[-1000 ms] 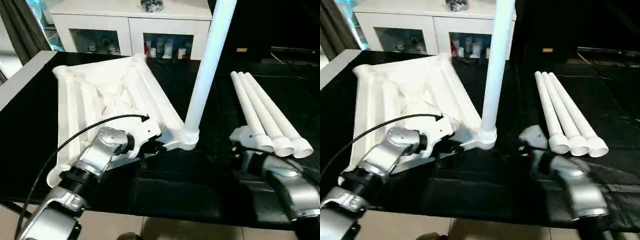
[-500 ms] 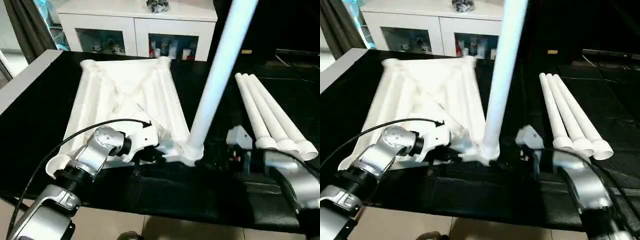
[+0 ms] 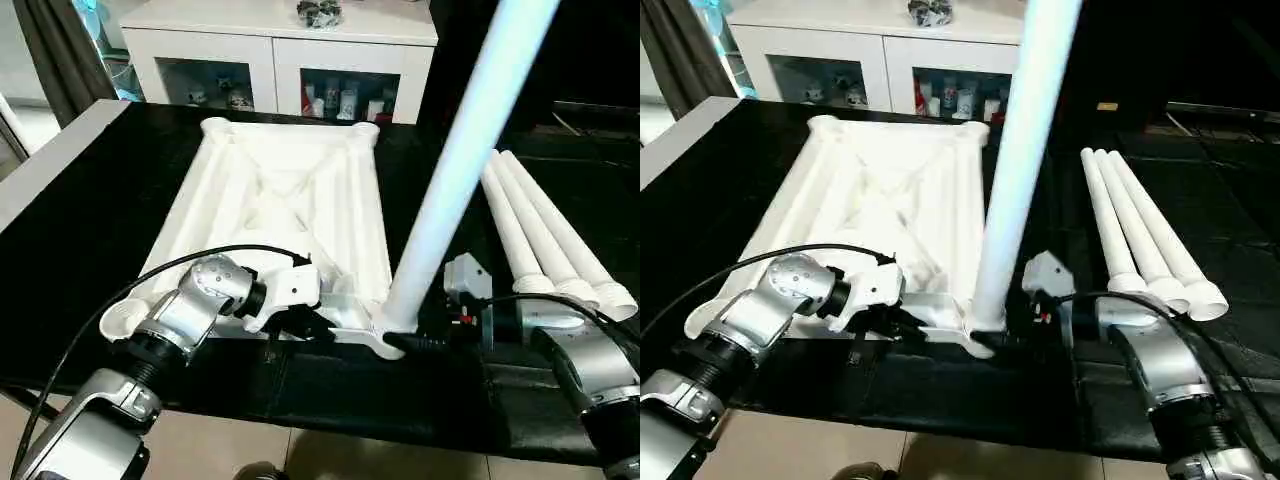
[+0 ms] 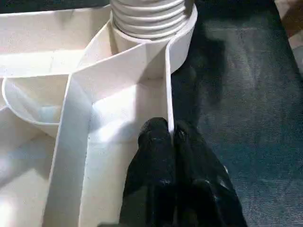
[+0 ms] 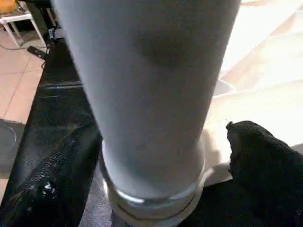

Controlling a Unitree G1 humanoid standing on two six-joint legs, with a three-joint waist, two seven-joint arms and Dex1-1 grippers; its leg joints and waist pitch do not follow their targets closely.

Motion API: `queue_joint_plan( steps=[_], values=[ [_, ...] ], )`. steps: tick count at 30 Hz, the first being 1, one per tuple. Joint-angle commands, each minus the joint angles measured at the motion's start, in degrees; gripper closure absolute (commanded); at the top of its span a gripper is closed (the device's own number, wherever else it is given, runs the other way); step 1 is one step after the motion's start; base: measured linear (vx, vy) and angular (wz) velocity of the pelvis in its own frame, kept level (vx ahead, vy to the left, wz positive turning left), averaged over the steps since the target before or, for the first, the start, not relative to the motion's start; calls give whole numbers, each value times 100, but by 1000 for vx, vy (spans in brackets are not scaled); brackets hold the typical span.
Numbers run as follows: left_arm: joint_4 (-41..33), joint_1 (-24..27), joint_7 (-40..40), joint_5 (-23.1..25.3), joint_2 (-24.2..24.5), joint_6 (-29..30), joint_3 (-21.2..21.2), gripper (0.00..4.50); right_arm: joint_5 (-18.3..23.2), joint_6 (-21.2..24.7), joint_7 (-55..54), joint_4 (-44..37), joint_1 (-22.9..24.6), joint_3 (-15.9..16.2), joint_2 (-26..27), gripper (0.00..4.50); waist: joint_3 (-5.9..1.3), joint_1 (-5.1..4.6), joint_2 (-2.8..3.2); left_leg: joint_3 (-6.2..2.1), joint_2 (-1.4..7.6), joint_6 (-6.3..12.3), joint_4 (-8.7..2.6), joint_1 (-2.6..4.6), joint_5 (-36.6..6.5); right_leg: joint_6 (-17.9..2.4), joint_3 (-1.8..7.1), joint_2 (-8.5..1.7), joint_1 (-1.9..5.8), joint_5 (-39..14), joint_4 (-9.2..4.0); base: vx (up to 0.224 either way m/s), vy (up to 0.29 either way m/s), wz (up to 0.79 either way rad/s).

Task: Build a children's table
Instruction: Rotate leg to tighten

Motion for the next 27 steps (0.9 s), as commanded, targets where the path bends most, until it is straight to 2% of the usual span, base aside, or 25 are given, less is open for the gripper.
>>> queue_joint_plan(
  steps=[1,4,7,8,10,13,14,16,17,25,26,27],
  values=[
    [-89,-75,-232,82,-26,-135,-178,450,60,2,84,78,-120,21,5,39,-389,-21,-39,-175,481,528,-345,133,-926,-1289,308,-622,230,-362,-369,0,0,0],
    [-78,-85,-257,89,-26,-157,-185,450,85,41,142,127,-136,26,14,73,-391,-21,-28,-176,478,530,-342,130,-916,-1313,308,-624,232,-318,-364,0,0,0],
    [-60,-98,-283,97,-23,-175,-190,450,101,77,227,150,-123,41,2,83,-394,-19,-32,-176,479,533,-339,130,-917,-1311,306,-619,237,-307,-363,0,0,0],
    [-53,-103,-293,100,-22,-181,-193,450,104,87,257,154,-116,46,-3,106,-397,-17,-27,-179,481,545,-338,131,-888,-1315,303,-616,235,-262,-356,0,0,0],
    [-39,-113,-306,96,-16,-184,-202,450,95,123,293,152,-85,62,-15,106,-398,-19,-31,-176,477,558,-332,128,-872,-1328,304,-617,236,-216,-354,0,0,0],
    [-38,-114,-307,95,-17,-161,-209,450,108,160,263,161,-58,26,12,140,-403,-15,-26,-178,478,568,-331,131,-866,-1347,301,-611,236,-164,-345,0,0,0],
    [-38,-114,-307,95,-17,-161,-209,450,108,160,263,161,-58,26,12,145,-406,-13,-5,-180,481,564,-329,132,-873,-1354,301,-616,236,-136,-347,0,0,0],
    [-42,-108,-303,93,-23,-144,-210,450,137,207,271,124,-29,24,25,165,-406,-15,-15,-180,480,561,-329,129,-883,-1366,300,-613,239,-102,-340,0,0,0],
    [-39,-105,-297,92,-31,-130,-210,450,156,233,291,90,8,35,38,165,-408,-9,9,-182,481,551,-328,136,-907,-1371,300,-617,237,-113,-345,0,0,0],
    [-18,-92,-124,39,-122,103,-110,450,258,421,206,-67,162,14,162,175,-402,-9,8,-182,484,518,-335,137,-958,-1377,305,-617,241,-121,-353,0,0,0],
    [57,-129,119,-4,-250,282,9,450,258,539,-64,-142,244,-23,292,175,-408,-7,32,-190,485,496,-338,139,-971,-1378,300,-623,243,-158,-349,0,0,0],
    [63,-133,144,-13,-266,304,24,450,253,546,-97,-144,250,-27,307,175,-399,-22,31,-183,487,487,-344,142,-997,-1373,302,-609,231,-173,-356,0,0,0]
  ],
)
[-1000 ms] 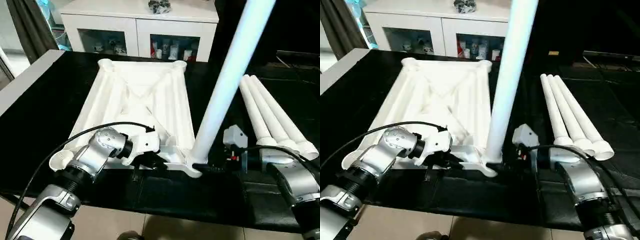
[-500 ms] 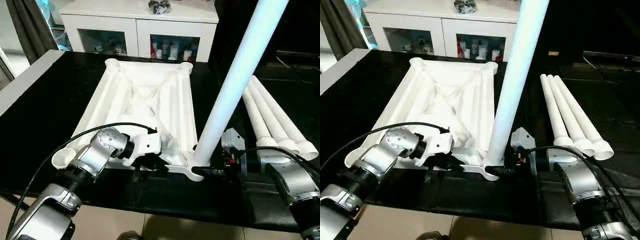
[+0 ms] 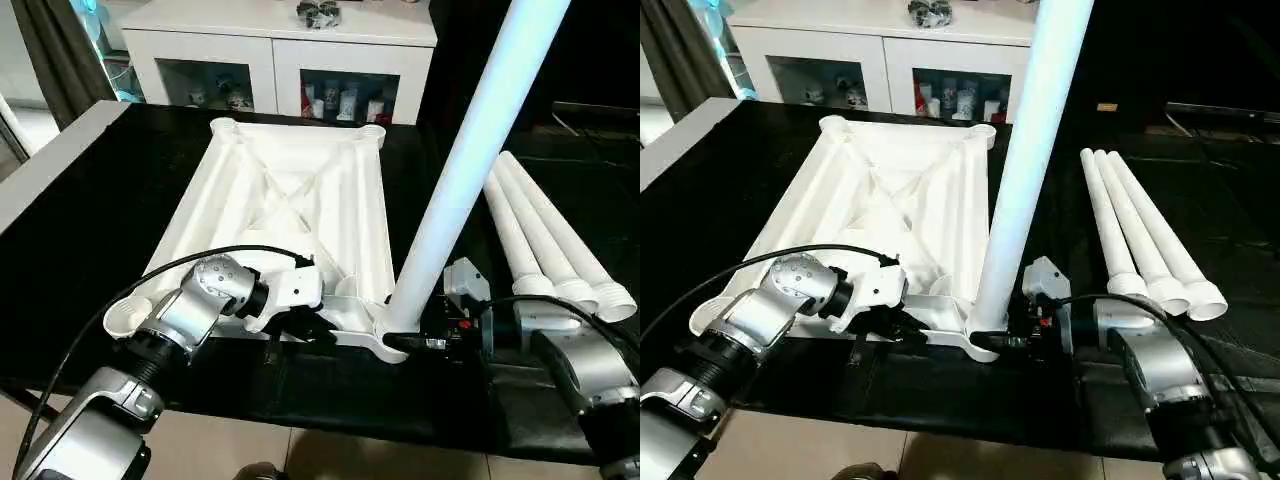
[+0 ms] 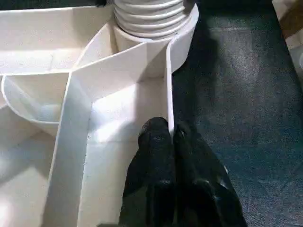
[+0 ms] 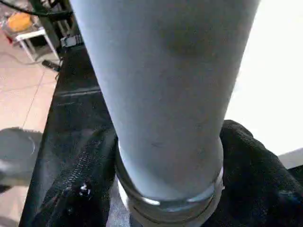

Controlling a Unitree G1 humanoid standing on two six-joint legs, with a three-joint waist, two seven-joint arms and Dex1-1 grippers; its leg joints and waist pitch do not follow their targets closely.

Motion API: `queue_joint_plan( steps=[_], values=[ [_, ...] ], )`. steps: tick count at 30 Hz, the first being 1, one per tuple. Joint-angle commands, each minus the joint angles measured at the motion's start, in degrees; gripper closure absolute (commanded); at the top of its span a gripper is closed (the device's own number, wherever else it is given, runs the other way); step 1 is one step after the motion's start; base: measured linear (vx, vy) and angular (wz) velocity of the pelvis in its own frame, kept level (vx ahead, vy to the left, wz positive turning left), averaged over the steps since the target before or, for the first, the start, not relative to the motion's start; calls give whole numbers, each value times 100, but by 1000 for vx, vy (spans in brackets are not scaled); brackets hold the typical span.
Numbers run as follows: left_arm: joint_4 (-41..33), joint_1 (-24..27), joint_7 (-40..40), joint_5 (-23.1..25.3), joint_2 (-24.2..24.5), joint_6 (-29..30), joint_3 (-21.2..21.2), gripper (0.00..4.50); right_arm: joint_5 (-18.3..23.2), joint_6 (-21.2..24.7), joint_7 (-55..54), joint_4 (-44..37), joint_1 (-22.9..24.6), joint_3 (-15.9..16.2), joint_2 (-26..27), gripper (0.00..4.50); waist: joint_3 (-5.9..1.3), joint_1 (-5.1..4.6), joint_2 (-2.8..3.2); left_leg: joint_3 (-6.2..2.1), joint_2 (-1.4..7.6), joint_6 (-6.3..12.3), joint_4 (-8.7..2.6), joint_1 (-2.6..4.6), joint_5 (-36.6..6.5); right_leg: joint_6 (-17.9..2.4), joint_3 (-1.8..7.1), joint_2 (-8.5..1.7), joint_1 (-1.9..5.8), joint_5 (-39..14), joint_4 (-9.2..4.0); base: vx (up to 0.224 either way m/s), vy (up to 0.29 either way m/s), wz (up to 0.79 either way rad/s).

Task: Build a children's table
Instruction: Rotate leg to tighten

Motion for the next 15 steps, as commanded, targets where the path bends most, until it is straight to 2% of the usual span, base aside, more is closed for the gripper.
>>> queue_joint_plan(
  steps=[1,3,4,5,6,7,8,10,12,15],
  values=[
    [35,-140,234,-44,-229,203,40,450,62,195,-292,-67,104,64,195,175,-369,-31,-3,-181,476,462,-361,138,-1072,-1353,307,-616,226,-329,-388,0,0,0],
    [108,-231,738,-127,-486,575,270,450,-193,312,-1092,49,97,35,501,175,-354,-51,-5,-193,469,357,-384,143,-1225,-1309,305,-632,225,-721,-425,0,0,0],
    [148,-282,1000,-148,-610,734,373,450,-330,372,-1514,144,66,21,666,175,-330,-82,3,-201,459,227,-411,162,-1416,-1248,305,-635,204,-1143,-467,0,0,0],
    [187,-350,1347,-171,-784,1013,500,450,-455,488,-2164,339,-18,-61,993,176,-318,-131,-12,-219,442,106,-434,159,-1593,-1158,305,-647,224,-1524,-491,0,0,0],
    [200,-366,1430,-166,-819,1051,523,450,-465,513,-2293,394,-48,-88,1068,176,-314,-156,-6,-230,441,56,-449,156,-1648,-1116,305,-650,220,-1667,-501,0,0,0],
    [263,-448,1834,-152,-1007,1283,641,450,-504,645,-2936,710,-224,-224,1448,176,-303,-259,-21,-258,420,-40,-470,129,-1794,-1001,292,-659,236,-1960,-528,0,0,0],
    [283,-487,1998,-156,-1099,1417,696,450,-530,680,-3248,892,-331,-287,1625,176,-310,-279,-11,-254,415,-72,-471,132,-1787,-982,296,-654,225,-1976,-531,0,0,0],
    [332,-579,2378,-131,-1302,1640,794,450,-543,734,-3922,1375,-629,-445,2002,176,-296,-389,-21,-269,388,-134,-476,139,-1915,-942,284,-651,207,-2187,-556,0,0,0],
    [353,-635,2571,-126,-1430,1775,853,450,-545,704,-4247,1641,-808,-531,2197,176,-290,-436,-30,-261,389,-104,-473,147,-1947,-892,298,-651,199,-2238,-604,0,0,0],
    [362,-740,2937,-114,-1680,2020,985,450,-472,657,-4771,2049,-1110,-754,2483,176,-311,-467,-18,-231,388,-24,-458,164,-1775,-973,323,-625,185,-1820,-584,0,0,0]
  ],
)
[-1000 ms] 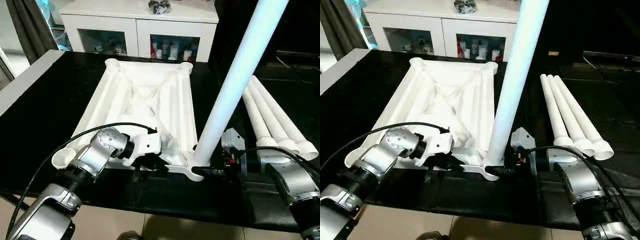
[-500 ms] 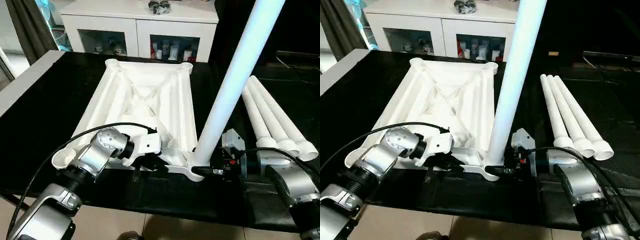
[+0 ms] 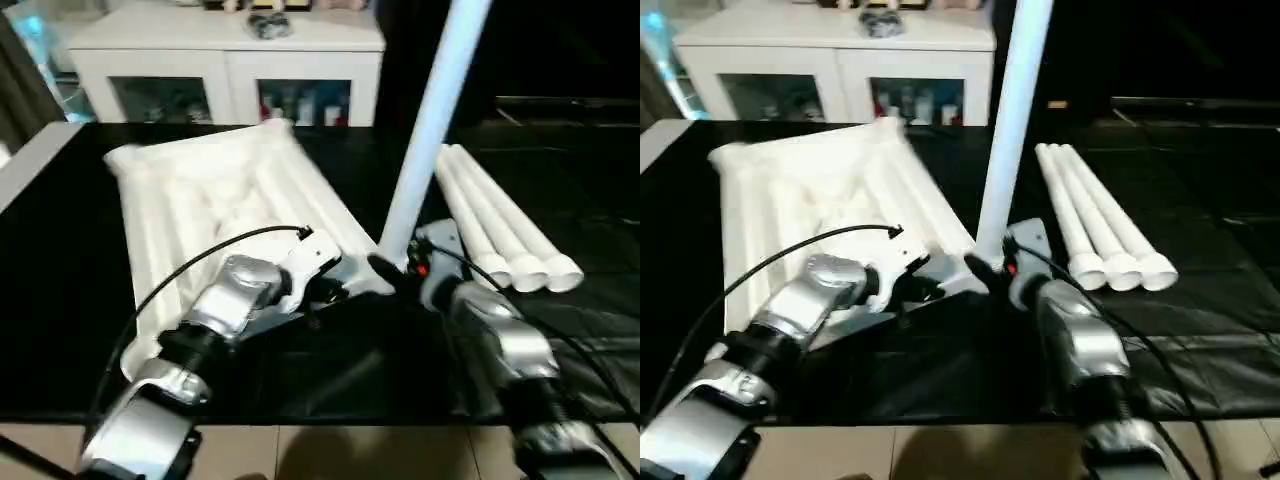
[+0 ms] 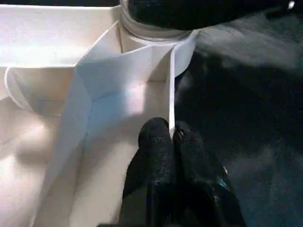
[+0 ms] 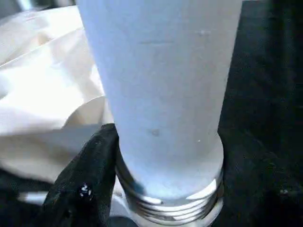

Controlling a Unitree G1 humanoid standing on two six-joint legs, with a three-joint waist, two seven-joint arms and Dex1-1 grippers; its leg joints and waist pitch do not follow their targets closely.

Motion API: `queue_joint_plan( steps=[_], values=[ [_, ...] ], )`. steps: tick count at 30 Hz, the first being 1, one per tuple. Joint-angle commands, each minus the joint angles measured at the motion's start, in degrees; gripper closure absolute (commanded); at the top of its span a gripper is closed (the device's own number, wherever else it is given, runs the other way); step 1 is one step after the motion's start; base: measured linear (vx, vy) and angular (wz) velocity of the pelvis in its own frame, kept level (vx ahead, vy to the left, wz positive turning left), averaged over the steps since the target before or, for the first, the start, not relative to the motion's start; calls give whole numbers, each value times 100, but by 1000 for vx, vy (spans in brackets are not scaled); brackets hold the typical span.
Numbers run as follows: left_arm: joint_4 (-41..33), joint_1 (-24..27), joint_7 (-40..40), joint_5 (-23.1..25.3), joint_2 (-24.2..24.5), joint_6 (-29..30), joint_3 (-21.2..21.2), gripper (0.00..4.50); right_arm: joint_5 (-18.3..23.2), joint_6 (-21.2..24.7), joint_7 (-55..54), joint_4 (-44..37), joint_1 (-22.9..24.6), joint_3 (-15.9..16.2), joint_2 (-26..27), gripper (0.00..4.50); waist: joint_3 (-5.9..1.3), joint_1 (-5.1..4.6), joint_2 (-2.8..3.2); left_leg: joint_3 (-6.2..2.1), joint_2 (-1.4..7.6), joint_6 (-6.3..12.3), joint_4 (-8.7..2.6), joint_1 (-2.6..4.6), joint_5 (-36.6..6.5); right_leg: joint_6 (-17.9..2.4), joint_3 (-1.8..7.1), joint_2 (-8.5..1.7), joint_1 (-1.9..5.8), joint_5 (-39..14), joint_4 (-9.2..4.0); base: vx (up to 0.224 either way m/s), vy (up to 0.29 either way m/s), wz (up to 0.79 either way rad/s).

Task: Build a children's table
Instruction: Rotate leg to tighten

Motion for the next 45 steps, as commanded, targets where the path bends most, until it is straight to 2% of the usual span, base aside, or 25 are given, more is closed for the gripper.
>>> queue_joint_plan(
  steps=[1,4,8,9,10,13,18,19,22,24,27,31,34,39,40,45],
  values=[
    [-271,-330,113,-201,-349,-44,107,450,65,293,-206,546,-2,149,355,176,-308,27,-36,-215,381,53,-450,78,-1675,-1052,326,-612,194,-1653,-550,0,0,0],
    [-281,-376,219,-110,-379,-5,43,450,-88,329,-287,621,-98,153,407,176,-332,46,-37,-190,384,198,-434,65,-1350,-1124,322,-606,215,-1150,-523,0,0,0],
    [-303,-345,252,-50,-336,33,-14,450,-198,235,-213,686,-129,210,441,176,-326,52,-35,-179,386,259,-435,62,-1313,-1171,322,-606,221,-1024,-518,0,0,0],
    [-302,-333,261,-46,-323,38,-11,450,-203,208,-180,697,-128,232,438,141,-320,49,-34,-184,389,253,-441,64,-1349,-1171,319,-609,221,-1084,-521,0,0,0],
    [-298,-307,249,-43,-289,7,1,450,-169,149,-160,676,-112,226,441,120,-310,45,-7,-183,391,223,-445,75,-1459,-1145,322,-606,209,-1235,-543,0,0,0],
    [-251,-272,233,-21,-249,-100,5,450,-148,107,-158,674,-109,196,409,97,-305,33,-9,-192,396,153,-463,91,-1643,-1098,326,-604,200,-1482,-567,0,0,0],
    [-163,-207,157,40,-134,-249,-30,450,-206,-24,-49,559,-57,162,280,52,-306,32,-19,-190,405,170,-470,76,-1601,-1102,333,-605,199,-1328,-551,0,0,0],
    [-102,-196,102,48,-44,-308,-16,450,-209,-119,142,326,69,184,129,43,-306,36,-30,-185,405,177,-466,75,-1584,-1093,335,-608,202,-1329,-557,0,0,0],
    [-50,-195,42,71,54,-382,-20,450,-109,-161,379,12,225,146,-1,26,-325,68,-56,-178,408,268,-452,57,-1374,-1072,340,-608,211,-1116,-531,0,0,0],
    [-29,-192,-25,96,142,-444,-38,450,-15,-127,591,-314,378,141,-135,6,-332,89,-52,-174,412,359,-436,39,-1183,-1090,338,-602,219,-836,-506,0,0,0],
    [-9,-173,-220,105,307,-565,-70,450,184,-63,1202,-954,724,213,-504,6,-341,118,-55,-171,417,470,-418,28,-1105,-1142,327,-611,220,-702,-491,0,0,0],
    [-1,-131,-548,114,530,-766,-162,450,281,-40,1879,-1614,1104,285,-1089,6,-323,163,-73,-173,417,502,-419,17,-1161,-1016,329,-606,227,-925,-522,0,0,0],
    [-43,-73,-879,101,688,-929,-248,450,354,-18,2302,-1937,1259,248,-1458,6,-322,173,-89,-169,408,492,-412,16,-1189,-994,324,-606,217,-1097,-532,0,0,0],
    [-142,36,-1502,97,970,-1338,-423,450,526,66,2947,-2285,1370,222,-1977,6,-321,214,-93,-172,429,533,-405,27,-1158,-1031,320,-607,199,-1071,-525,0,0,0],
    [-173,57,-1646,66,1033,-1429,-438,450,566,68,3098,-2330,1363,239,-2076,6,-319,230,-78,-166,432,530,-401,31,-1148,-1037,327,-609,188,-1065,-521,0,0,0],
    [-434,194,-2454,-79,1314,-1866,-645,450,530,-58,3612,-2339,1291,505,-2313,6,-334,326,-75,-167,464,507,-398,44,-1123,-1102,324,-619,177,-982,-488,0,0,0]
  ],
)
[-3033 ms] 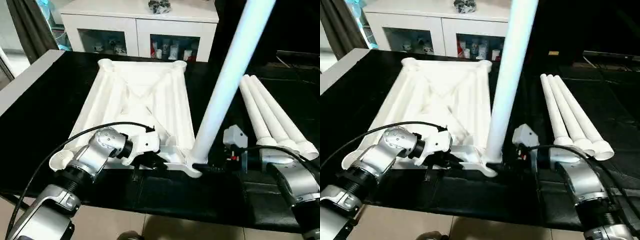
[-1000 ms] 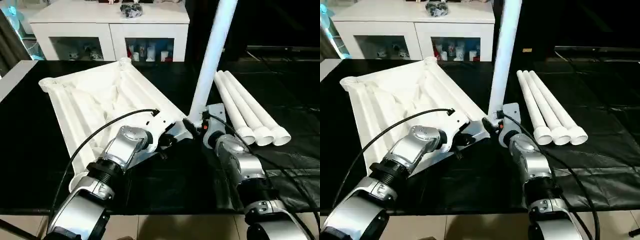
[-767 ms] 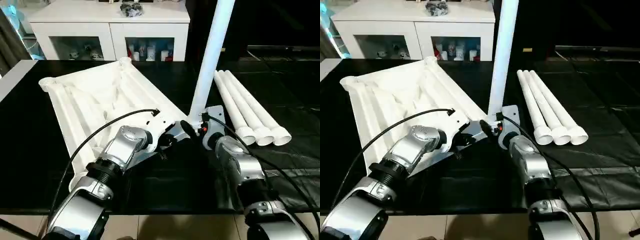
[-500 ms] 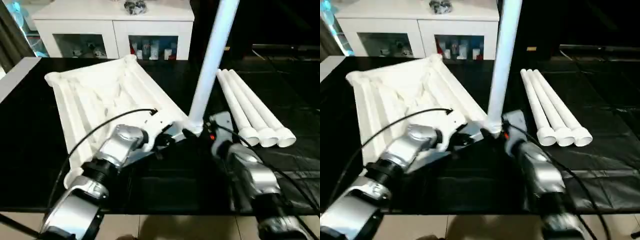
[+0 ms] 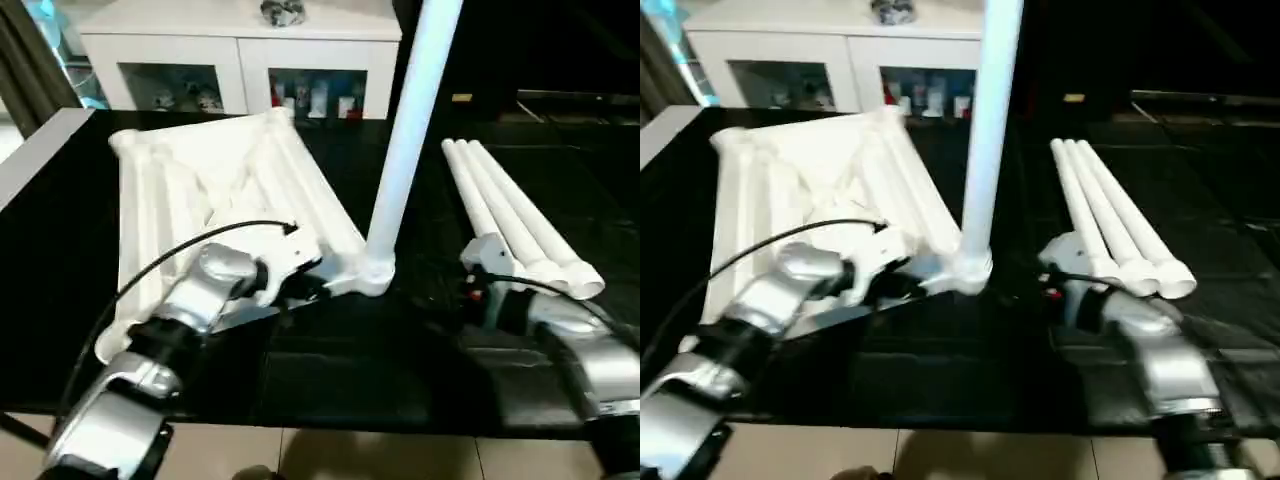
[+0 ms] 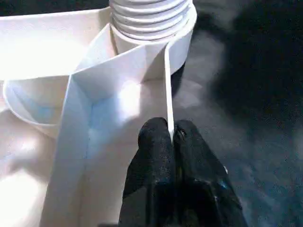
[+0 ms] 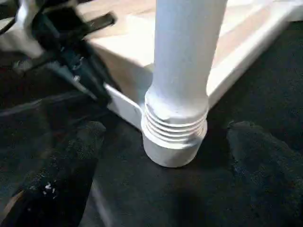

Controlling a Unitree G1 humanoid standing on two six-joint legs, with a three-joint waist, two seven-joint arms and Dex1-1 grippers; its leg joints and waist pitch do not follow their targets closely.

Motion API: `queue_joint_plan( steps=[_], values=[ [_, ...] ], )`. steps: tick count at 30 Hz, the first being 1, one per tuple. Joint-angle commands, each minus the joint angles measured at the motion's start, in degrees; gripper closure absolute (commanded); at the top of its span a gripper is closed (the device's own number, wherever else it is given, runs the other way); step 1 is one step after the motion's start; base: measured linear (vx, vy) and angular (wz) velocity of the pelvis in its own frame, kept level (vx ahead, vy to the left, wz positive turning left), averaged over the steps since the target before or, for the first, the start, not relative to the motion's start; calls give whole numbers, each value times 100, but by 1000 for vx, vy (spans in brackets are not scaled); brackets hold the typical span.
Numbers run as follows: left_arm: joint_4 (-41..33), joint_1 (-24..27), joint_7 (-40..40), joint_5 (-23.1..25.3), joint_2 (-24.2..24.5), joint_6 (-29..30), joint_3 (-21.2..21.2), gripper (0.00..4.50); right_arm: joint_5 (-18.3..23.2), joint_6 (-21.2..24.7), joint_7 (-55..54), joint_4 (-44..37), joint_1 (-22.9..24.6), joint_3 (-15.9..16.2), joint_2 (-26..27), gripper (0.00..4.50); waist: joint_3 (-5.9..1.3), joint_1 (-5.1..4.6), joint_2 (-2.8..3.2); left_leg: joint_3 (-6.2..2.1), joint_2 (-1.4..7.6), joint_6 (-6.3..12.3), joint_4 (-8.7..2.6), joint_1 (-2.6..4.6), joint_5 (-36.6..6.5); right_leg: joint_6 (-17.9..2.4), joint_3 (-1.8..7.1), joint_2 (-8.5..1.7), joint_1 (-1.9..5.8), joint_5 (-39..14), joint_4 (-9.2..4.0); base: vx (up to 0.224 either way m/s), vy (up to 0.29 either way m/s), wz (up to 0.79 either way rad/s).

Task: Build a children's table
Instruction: Rotate leg to tighten

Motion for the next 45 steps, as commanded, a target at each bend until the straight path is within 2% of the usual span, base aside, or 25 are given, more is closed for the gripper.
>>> queue_joint_plan(
  steps=[1,2,7,10,13,15,18,24,25,27,28,30,32,37,40,41,42,43,45],
  values=[
    [-369,41,-608,-112,72,-217,-298,450,-20,-70,189,-31,-64,144,-41,6,-354,4,-50,-163,459,502,-364,130,-1108,-1098,327,-611,238,-997,-452,0,0,0],
    [-409,57,-685,-96,109,-248,-339,450,-32,-91,282,-5,-96,200,-54,6,-359,32,-31,-163,464,486,-361,146,-1131,-1129,325,-607,225,-989,-446,0,0,0],
    [-424,70,-893,-39,142,-484,-466,450,-148,-197,736,118,-250,543,-117,6,-353,106,-15,-168,484,399,-370,168,-1313,-1141,330,-620,216,-1063,-445,0,0,0],
    [-475,82,-1029,-67,129,-472,-474,450,-219,-287,832,256,-335,642,-109,6,-351,117,-23,-172,479,339,-381,160,-1353,-1130,336,-625,224,-1110,-441,0,0,0],
    [-595,100,-1215,-128,149,-508,-508,450,-271,-360,925,426,-437,718,-95,6,-367,120,-38,-169,469,353,-362,141,-1218,-1145,333,-635,250,-1002,-427,0,0,0],
    [-619,106,-1261,-138,160,-533,-521,450,-280,-373,941,477,-469,728,-89,6,-373,117,-36,-170,462,389,-358,133,-1135,-1168,323,-622,254,-893,-410,0,0,0],
    [-667,117,-1329,-150,192,-540,-552,450,-247,-342,1078,610,-557,766,-96,32,-382,120,-33,-166,460,446,-340,133,-1086,-1198,312,-610,258,-806,-393,0,0,0],
    [-610,95,-1325,-128,201,-594,-558,450,-188,-321,1248,673,-556,788,-141,80,-383,127,-30,-165,465,457,-334,139,-1112,-1203,313,-609,254,-826,-397,0,0,0],
    [-615,99,-1340,-121,202,-583,-552,450,-182,-321,1288,690,-553,788,-140,100,-382,126,-35,-167,466,456,-336,134,-1108,-1206,313,-610,257,-817,-396,0,0,0],
    [-622,104,-1347,-114,203,-569,-550,450,-183,-341,1326,710,-537,795,-139,100,-384,126,-35,-167,464,461,-334,134,-1086,-1215,310,-609,259,-803,-394,0,0,0],
    [-624,106,-1342,-112,204,-556,-551,450,-185,-355,1339,722,-529,800,-136,121,-388,127,-22,-166,464,464,-330,132,-1083,-1218,311,-608,258,-775,-393,0,0,0],
    [-632,112,-1347,-118,209,-551,-557,450,-177,-347,1346,722,-514,805,-132,128,-390,128,-26,-166,465,465,-329,138,-1083,-1230,310,-606,259,-741,-389,0,0,0],
    [-632,113,-1345,-126,209,-539,-558,450,-164,-329,1367,726,-496,803,-116,155,-391,130,-24,-167,461,469,-327,131,-1073,-1230,308,-609,266,-753,-389,0,0,0],
    [-602,109,-1262,-137,185,-471,-519,450,-52,-198,1350,640,-388,772,-46,177,-396,136,-11,-166,462,481,-319,136,-1050,-1248,307,-603,263,-682,-386,0,0,0],
    [-569,97,-1098,-165,116,-277,-438,450,33,-28,1268,541,-310,725,26,180,-389,143,-12,-171,469,468,-329,147,-1092,-1264,307,-598,261,-721,-386,0,0,0],
    [-571,92,-990,-193,65,-170,-381,450,63,72,1161,483,-271,692,89,181,-393,144,9,-174,470,447,-330,149,-1127,-1264,306,-605,261,-762,-387,0,0,0],
    [-582,82,-835,-224,-8,-34,-307,450,57,185,961,437,-239,662,187,181,-385,135,-2,-169,472,438,-336,147,-1141,-1262,310,-600,260,-767,-394,0,0,0],
    [-584,52,-525,-247,-149,181,-190,450,-73,314,535,432,-225,660,367,182,-374,133,10,-175,467,400,-346,144,-1198,-1254,313,-608,257,-864,-402,0,0,0],
    [-573,27,-331,-253,-237,294,-123,450,-168,364,269,455,-233,664,483,182,-356,82,-2,-193,457,265,-378,155,-1383,-1218,304,-615,254,-1187,-437,0,0,0]
  ],
)
